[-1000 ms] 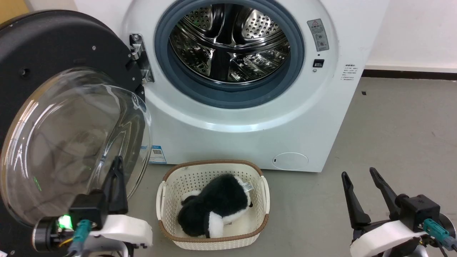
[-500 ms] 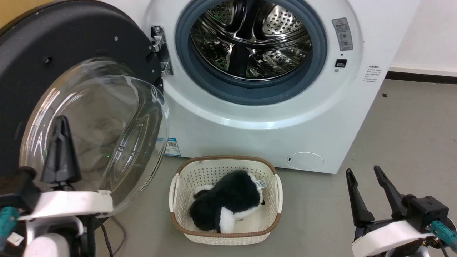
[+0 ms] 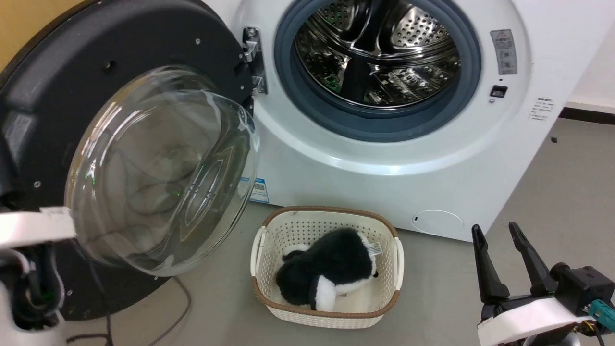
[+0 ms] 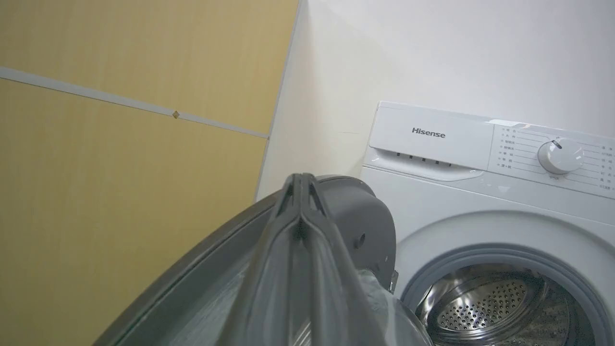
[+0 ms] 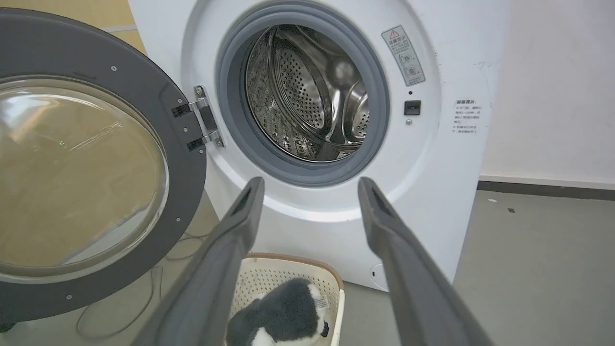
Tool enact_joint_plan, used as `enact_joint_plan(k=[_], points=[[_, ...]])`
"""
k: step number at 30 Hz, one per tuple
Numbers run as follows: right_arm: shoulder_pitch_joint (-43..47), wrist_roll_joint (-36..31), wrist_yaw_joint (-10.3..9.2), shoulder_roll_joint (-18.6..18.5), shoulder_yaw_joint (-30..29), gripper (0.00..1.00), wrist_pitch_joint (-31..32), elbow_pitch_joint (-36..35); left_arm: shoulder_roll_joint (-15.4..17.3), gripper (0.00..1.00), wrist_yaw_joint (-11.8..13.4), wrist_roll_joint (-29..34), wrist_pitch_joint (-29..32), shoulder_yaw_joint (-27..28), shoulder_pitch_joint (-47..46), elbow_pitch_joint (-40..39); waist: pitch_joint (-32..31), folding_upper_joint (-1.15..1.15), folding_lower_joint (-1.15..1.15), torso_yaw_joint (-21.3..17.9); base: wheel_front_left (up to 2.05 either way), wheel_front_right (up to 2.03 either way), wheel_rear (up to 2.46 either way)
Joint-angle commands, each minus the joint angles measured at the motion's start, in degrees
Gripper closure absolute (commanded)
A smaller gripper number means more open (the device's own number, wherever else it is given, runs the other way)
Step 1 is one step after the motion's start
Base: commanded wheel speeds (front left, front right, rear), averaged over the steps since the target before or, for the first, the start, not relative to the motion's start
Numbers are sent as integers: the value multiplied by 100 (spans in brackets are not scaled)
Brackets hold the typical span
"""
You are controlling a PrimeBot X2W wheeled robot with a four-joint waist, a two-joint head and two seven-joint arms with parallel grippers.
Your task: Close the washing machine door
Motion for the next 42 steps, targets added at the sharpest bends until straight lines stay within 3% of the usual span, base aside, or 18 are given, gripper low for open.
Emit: enact_joint_plan(k=[1,15,20,23,29,36,42], points=[[-18,58,2,15,-13,0,-57,9,96,100,6,-162,27,103,-186,44,18,0,0,73,0,0,0],[-39,335,3,18,-12,0,-224,59,792,100,212,-1392,596,850,-990,977,129,0,0,404,0,0,0],[-37,430,3,19,-30,0,-283,79,889,100,475,-2149,1252,1125,-1148,1459,165,0,0,522,0,0,0],[-54,473,3,20,-30,0,-319,94,936,100,505,-2518,1608,1258,-1124,1668,194,0,0,584,0,0,0],[-92,556,3,22,-13,0,-391,120,932,100,268,-3164,2327,1377,-888,2002,250,0,0,687,0,0,0],[-118,646,3,23,14,0,-474,151,888,100,-271,-3763,3145,1332,-468,2345,298,0,0,771,0,0,0],[-121,731,4,25,-6,0,-546,161,774,100,-465,-4402,3869,1264,-219,2285,329,0,0,869,0,0,0]])
